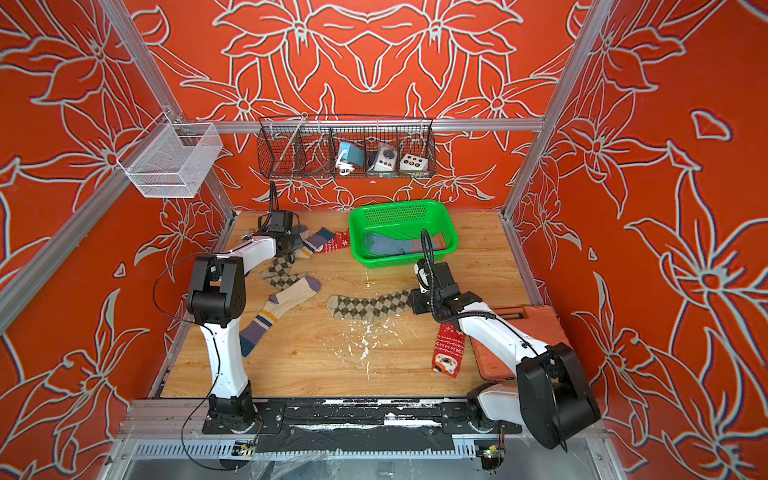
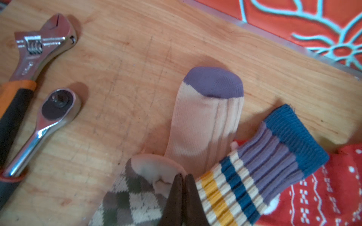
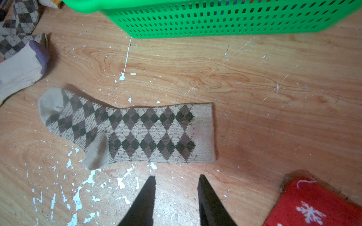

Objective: Place the socks together as a pair
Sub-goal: Pick up the sock from the center of the board.

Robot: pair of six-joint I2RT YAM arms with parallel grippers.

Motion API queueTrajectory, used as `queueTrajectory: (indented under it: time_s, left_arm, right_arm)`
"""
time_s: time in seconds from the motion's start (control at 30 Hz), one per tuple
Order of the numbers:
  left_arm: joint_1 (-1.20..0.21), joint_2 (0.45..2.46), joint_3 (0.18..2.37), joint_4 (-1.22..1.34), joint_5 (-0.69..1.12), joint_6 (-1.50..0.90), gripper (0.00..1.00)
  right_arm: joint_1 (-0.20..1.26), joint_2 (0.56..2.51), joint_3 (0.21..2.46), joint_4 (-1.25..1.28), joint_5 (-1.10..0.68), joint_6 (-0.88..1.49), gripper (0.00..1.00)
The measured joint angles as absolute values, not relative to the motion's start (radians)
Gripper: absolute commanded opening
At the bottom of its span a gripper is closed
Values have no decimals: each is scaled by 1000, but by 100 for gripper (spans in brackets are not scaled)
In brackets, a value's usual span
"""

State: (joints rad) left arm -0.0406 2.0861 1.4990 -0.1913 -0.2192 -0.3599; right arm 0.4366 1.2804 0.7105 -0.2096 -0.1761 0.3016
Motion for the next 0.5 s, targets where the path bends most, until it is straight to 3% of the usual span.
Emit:
queueTrajectory:
  time_s: [0.27, 0.5]
  left_arm:
    - [-102, 1794, 1324, -193, -192, -355, 0]
    - [-294, 1545, 1362, -221, -175, -337, 0]
  right_arm:
    - [437, 1282, 710, -203, -165, 302, 34]
    - [437, 1291, 710, -200, -145, 302, 34]
